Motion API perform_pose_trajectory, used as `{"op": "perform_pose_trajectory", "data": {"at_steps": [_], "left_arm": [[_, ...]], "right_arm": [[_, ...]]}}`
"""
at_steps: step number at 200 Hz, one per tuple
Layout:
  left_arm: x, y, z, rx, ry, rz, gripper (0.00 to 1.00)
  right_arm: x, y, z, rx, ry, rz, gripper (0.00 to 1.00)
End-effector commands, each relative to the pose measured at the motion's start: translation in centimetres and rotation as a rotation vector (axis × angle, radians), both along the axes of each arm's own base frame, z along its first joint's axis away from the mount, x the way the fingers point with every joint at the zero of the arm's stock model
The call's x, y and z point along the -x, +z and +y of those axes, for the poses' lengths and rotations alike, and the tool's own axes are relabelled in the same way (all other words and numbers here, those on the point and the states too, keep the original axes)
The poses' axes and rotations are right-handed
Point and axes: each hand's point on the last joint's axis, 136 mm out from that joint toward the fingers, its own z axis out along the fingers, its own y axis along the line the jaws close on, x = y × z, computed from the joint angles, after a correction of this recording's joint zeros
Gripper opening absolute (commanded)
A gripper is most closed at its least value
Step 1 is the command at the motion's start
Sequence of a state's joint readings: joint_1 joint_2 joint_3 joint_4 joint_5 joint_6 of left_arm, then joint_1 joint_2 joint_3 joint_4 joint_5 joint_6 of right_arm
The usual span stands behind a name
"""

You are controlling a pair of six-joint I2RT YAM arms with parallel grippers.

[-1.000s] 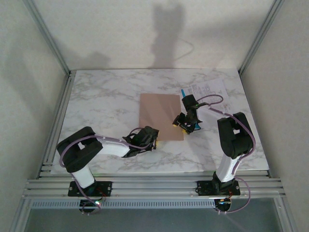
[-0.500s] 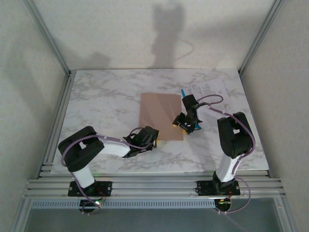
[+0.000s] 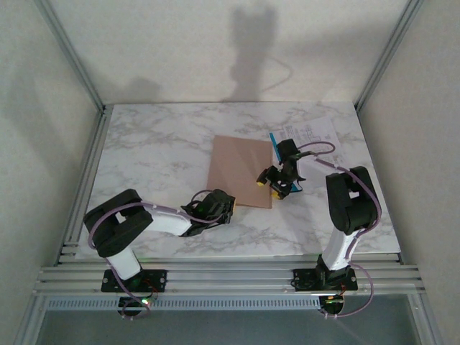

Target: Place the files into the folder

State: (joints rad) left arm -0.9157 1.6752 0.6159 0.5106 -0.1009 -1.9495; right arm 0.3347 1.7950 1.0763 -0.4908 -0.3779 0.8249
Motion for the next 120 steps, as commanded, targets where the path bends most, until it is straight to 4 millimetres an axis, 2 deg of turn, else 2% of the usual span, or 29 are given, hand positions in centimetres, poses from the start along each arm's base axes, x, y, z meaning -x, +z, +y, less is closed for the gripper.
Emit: {"op": "perform_pose_trajectory", "data": {"at_steps": [1, 34, 95, 120], "left_arm": [[-0.1, 1.8, 0.1, 0.050, 0.021, -0.054, 0.02], [0.1, 2.8, 0.4, 0.108, 0.030, -0.074, 0.00], [0.7, 3.1, 0.2, 0.161, 0.009, -0.071, 0.00], [0.9, 3.4, 0.4, 0.169, 0.004, -0.074, 0.00]], "right_arm": [[-0.2, 1.7, 0.5, -0.077, 0.005, -0.023, 0.64], [-0.7, 2.7, 0.7, -0.117, -0.010, -0.034, 0.63], [-1.4, 3.2, 1.6, -0.200, -0.049, -0.038, 0.51], [-1.5, 3.1, 1.6, -0.202, -0.059, -0.039, 0.43]]}}
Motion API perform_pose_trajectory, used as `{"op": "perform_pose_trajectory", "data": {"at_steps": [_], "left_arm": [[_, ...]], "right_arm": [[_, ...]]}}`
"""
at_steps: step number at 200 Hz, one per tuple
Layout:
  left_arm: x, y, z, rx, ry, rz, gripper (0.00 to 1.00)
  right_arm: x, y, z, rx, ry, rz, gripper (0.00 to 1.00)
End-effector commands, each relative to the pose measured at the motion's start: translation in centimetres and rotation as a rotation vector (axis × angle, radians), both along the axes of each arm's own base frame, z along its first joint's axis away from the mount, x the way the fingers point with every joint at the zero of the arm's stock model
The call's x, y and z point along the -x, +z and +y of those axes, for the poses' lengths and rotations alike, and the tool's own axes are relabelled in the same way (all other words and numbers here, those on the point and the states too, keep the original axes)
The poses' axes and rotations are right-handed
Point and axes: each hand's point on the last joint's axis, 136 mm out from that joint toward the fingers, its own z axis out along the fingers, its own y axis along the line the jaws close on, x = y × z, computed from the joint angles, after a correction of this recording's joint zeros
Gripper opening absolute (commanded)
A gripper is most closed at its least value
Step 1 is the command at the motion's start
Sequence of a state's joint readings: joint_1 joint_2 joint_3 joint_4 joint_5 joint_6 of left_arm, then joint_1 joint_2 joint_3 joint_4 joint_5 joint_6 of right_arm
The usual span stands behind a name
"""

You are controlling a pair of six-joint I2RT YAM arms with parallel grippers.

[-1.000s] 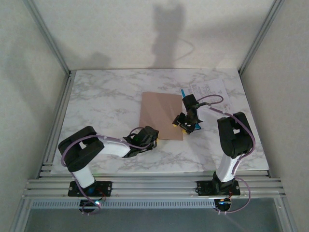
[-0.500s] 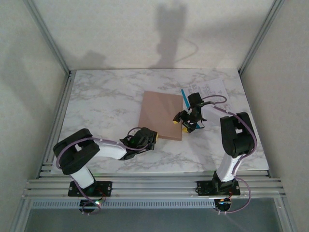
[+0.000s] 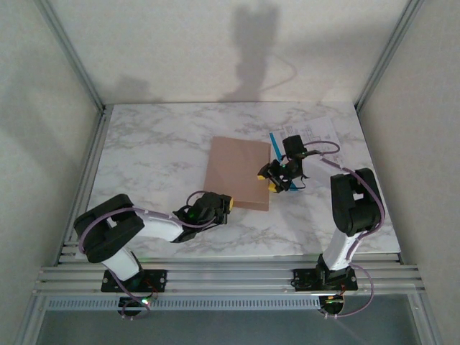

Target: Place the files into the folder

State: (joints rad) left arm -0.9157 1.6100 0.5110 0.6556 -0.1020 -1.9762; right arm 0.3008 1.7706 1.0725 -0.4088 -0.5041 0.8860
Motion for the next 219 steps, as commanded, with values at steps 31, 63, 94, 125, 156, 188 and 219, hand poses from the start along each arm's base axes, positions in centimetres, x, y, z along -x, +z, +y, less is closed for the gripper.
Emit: {"op": "perform_pose_trajectory", "data": {"at_steps": [31, 63, 94, 125, 156, 188, 219], "left_arm": [[0.7, 1.2, -0.7, 0.066, -0.042, -0.003, 0.00], [1.1, 0.6, -1.0, 0.057, -0.067, 0.017, 0.00], [1.1, 0.6, -1.0, 0.034, -0.085, 0.019, 0.00], [1.0, 0.9, -0.8, -0.046, -0.116, 0.028, 0.27], [0.8, 2.6, 1.0, -0.249, -0.164, 0.019, 0.62], [0.5, 6.0, 2.6, -0.506, -0.279, -0.050, 0.68], [-0.7, 10.4, 2.8, -0.839, -0.477, -0.241, 0.72]], "right_arm": [[-0.2, 1.1, 0.6, -0.069, -0.029, -0.032, 0.28], [-0.3, 1.6, 0.4, -0.073, -0.043, -0.051, 0.08], [0.0, 1.8, 0.1, -0.063, -0.048, -0.058, 0.00], [0.0, 2.1, 0.0, -0.047, -0.051, -0.069, 0.00], [-0.1, 2.9, 0.2, -0.028, -0.043, -0.087, 0.00], [-0.2, 4.4, 0.9, -0.007, -0.027, -0.113, 0.00], [-0.1, 5.9, 1.4, 0.039, -0.033, -0.120, 0.00]]}}
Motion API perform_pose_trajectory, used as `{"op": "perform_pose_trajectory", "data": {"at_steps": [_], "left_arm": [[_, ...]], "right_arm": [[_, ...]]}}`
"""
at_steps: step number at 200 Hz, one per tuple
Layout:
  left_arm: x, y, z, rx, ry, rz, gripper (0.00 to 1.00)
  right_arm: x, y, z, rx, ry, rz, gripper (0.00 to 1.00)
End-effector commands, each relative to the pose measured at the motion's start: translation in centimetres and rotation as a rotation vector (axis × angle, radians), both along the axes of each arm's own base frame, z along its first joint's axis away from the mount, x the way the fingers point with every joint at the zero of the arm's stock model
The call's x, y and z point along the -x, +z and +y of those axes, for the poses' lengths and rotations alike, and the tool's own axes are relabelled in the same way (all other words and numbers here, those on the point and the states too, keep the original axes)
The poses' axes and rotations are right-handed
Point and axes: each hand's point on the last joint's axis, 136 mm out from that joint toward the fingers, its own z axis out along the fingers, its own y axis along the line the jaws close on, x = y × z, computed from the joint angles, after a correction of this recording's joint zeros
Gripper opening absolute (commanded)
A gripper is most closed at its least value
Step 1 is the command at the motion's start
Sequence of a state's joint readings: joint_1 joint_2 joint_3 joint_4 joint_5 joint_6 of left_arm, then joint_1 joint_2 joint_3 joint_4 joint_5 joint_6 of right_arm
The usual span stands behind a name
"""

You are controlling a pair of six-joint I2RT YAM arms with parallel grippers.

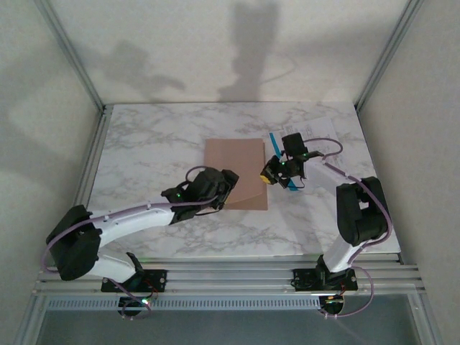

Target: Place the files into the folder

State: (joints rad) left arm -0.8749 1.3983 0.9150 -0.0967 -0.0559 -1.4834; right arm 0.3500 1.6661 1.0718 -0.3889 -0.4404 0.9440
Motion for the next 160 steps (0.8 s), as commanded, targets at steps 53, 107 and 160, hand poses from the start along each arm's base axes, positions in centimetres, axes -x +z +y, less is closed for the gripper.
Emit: {"op": "perform_pose_trajectory", "data": {"at_steps": [53, 107, 160], "left_arm": [[0.6, 3.9, 1.6, -0.964, -0.521, -0.476, 0.75], [1.9, 2.5, 1.4, -1.291, -0.606, -0.664, 0.80], [1.1, -0.2, 0.3, -1.371, -0.657, -0.677, 0.80]], "right_arm": [[-0.1, 4.4, 1.3, 0.072, -0.033, 0.026, 0.00], [-0.4, 5.8, 2.7, 0.083, -0.039, 0.030, 0.00], [-0.2, 6.6, 3.5, 0.075, -0.024, 0.015, 0.00]]}}
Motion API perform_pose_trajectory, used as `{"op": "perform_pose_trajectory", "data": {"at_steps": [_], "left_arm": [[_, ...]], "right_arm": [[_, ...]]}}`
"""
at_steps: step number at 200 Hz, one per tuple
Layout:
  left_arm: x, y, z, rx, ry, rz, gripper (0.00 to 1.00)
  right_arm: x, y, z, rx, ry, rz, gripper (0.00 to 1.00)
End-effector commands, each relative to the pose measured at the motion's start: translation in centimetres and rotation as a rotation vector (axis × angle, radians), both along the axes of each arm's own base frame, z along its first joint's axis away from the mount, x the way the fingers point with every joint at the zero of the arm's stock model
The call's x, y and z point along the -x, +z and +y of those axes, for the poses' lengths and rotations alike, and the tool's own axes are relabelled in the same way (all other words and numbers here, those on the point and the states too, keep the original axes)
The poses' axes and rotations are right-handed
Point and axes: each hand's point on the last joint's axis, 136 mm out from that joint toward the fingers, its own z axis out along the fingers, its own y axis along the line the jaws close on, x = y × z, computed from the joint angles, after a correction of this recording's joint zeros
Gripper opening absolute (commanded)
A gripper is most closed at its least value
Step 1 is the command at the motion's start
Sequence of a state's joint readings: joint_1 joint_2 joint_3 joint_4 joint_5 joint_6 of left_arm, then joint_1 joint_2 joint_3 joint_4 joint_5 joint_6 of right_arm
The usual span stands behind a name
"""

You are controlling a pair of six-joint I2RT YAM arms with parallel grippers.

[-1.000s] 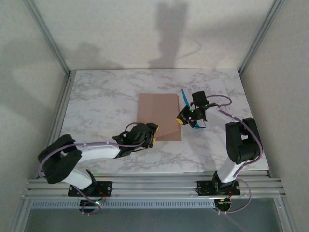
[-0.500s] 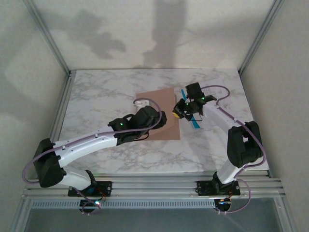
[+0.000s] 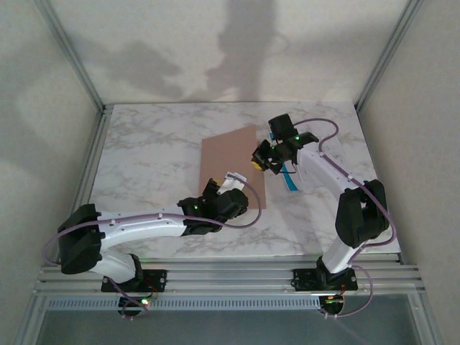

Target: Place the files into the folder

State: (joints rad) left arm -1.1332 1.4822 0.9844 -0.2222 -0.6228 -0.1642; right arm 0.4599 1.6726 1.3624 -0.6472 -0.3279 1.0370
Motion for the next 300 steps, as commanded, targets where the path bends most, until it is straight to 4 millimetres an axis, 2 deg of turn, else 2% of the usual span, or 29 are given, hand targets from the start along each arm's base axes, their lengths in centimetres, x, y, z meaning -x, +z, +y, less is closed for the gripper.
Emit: {"op": "perform_pose_trajectory", "data": {"at_steps": [1, 38, 86, 100, 116, 126, 132, 141, 150, 157, 170, 188, 201, 213, 227, 235, 240, 254, 277, 300], "left_arm": [[-1.0, -0.8, 0.0, -0.084, 0.004, -0.057, 0.79], [-3.0, -2.3, 0.5, -0.145, 0.067, -0.055, 0.77], [-4.5, -2.3, -0.2, -0.175, 0.102, -0.077, 0.65], [-4.9, -2.0, 0.1, -0.187, 0.130, -0.092, 0.50], [-5.1, -1.9, 0.0, -0.187, 0.137, -0.086, 0.27], [-5.1, -1.9, -0.1, -0.184, 0.131, -0.078, 0.09], [-5.0, -1.7, 0.0, -0.180, 0.133, -0.077, 0.02], [-4.9, -1.5, 0.3, -0.173, 0.139, -0.079, 0.00], [-4.8, -1.1, 0.6, -0.161, 0.150, -0.087, 0.00], [-4.7, -0.9, 1.0, -0.153, 0.158, -0.089, 0.00], [-4.5, -0.3, 1.4, -0.124, 0.165, -0.089, 0.00], [-4.1, 0.7, 2.0, -0.075, 0.176, -0.094, 0.00], [-3.9, 1.3, 2.5, -0.032, 0.182, -0.095, 0.00], [-3.5, 1.6, 2.9, 0.008, 0.181, -0.088, 0.00], [-3.2, 1.9, 3.5, 0.036, 0.186, -0.086, 0.00], [-3.0, 2.0, 3.8, 0.048, 0.191, -0.086, 0.00], [-3.0, 2.1, 3.9, 0.060, 0.195, -0.085, 0.00], [-2.8, 2.3, 4.3, 0.090, 0.200, -0.087, 0.00], [-2.7, 2.4, 5.2, 0.132, 0.228, -0.082, 0.00], [-2.6, 2.7, 5.6, 0.181, 0.247, -0.079, 0.00]], "right_arm": [[0.4, 0.0, 0.3, 0.019, -0.005, 0.027, 0.00], [0.7, 0.2, 0.4, 0.014, -0.004, 0.026, 0.00], [1.0, 0.4, 0.5, 0.004, 0.003, 0.026, 0.00], [1.0, 0.6, 0.6, 0.001, 0.007, 0.023, 0.00], [1.1, 0.8, 0.6, -0.002, 0.012, 0.019, 0.00], [1.1, 0.9, 0.6, -0.007, 0.017, 0.016, 0.00], [1.1, 1.0, 0.7, -0.011, 0.023, 0.013, 0.00], [0.9, 1.5, 0.7, -0.015, 0.030, -0.004, 0.20], [0.5, 2.2, 0.2, -0.012, 0.025, -0.034, 0.49], [0.2, 3.1, -0.3, -0.012, 0.011, -0.068, 0.62], [-0.5, 4.8, -1.7, -0.029, -0.026, -0.140, 0.74], [-0.9, 6.3, -4.3, -0.023, -0.106, -0.208, 0.77], [-0.9, 6.5, -6.4, -0.008, -0.175, -0.237, 0.76], [-0.6, 5.7, -7.8, 0.001, -0.226, -0.239, 0.73], [-0.5, 4.0, -7.8, -0.015, -0.241, -0.213, 0.64], [-0.6, 2.9, -7.1, -0.024, -0.225, -0.185, 0.55], [-0.5, 2.1, -6.6, -0.027, -0.211, -0.158, 0.45], [-0.4, -0.3, -4.4, -0.038, -0.158, -0.087, 0.27], [-0.3, -3.6, -0.1, -0.034, -0.057, -0.016, 0.13], [-0.1, -7.0, 2.5, -0.027, -0.024, 0.060, 0.05]]}}
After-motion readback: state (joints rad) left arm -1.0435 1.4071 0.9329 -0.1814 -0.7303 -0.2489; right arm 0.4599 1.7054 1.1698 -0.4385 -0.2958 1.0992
